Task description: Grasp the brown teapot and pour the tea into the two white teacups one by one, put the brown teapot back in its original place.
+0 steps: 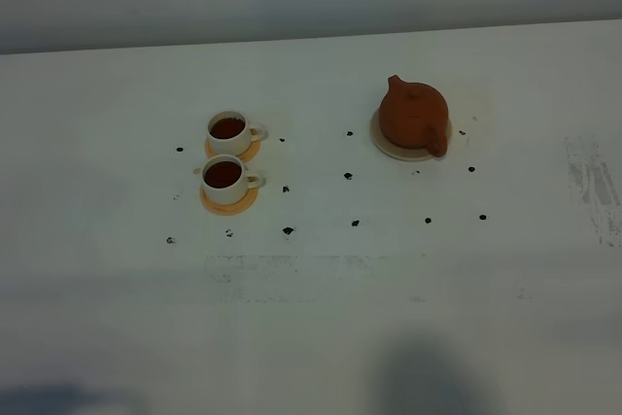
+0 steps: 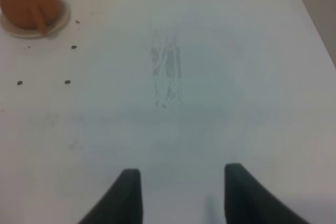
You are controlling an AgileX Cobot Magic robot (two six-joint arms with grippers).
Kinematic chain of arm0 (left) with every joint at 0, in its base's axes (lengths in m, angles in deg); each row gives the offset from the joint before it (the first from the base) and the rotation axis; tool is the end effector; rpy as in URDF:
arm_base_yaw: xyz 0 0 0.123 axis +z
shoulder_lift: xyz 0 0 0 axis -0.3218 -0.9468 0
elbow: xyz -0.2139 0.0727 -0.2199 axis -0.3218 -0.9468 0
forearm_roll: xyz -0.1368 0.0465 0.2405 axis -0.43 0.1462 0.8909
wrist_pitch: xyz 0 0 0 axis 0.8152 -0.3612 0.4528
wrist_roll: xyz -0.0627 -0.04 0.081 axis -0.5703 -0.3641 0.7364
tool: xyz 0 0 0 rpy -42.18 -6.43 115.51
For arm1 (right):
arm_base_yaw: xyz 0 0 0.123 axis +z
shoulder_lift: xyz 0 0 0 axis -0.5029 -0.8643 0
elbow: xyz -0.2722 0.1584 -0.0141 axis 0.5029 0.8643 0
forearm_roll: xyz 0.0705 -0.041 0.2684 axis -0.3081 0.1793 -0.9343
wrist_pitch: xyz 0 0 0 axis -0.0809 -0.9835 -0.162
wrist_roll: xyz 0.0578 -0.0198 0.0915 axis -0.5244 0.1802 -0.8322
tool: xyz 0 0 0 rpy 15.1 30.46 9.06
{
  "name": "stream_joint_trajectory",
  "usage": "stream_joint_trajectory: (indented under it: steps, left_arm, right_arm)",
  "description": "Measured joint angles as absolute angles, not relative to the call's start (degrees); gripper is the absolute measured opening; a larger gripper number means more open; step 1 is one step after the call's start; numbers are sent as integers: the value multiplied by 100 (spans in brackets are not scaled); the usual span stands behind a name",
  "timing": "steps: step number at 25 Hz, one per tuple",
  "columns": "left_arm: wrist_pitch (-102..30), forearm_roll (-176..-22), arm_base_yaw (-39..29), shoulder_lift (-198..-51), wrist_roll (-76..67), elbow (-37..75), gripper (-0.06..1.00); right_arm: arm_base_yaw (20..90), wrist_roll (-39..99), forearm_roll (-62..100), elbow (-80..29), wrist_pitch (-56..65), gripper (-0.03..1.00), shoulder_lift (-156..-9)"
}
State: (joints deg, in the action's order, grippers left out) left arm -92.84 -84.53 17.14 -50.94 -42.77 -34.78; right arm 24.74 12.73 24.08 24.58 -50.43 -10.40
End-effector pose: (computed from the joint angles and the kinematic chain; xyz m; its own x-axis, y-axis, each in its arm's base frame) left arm 0.0116 0.0012 0.2676 -0.4929 -0.0534 -0.8685 -0.0167 0.9985 -0.0519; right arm 0.0040 0.0048 0.2841 -0.5005 -0.0316 -0.8652 0.0153 0.9989 -0.0454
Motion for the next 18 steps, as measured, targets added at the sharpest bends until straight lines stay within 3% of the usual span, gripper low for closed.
stream_joint_trajectory:
  steps: [18]
  left_arm:
    - [-9284,-8466,1714,-5094,-4277,-3478,31]
  right_arm:
    - [2474,1273,2408,2458,-5043,36,-1040]
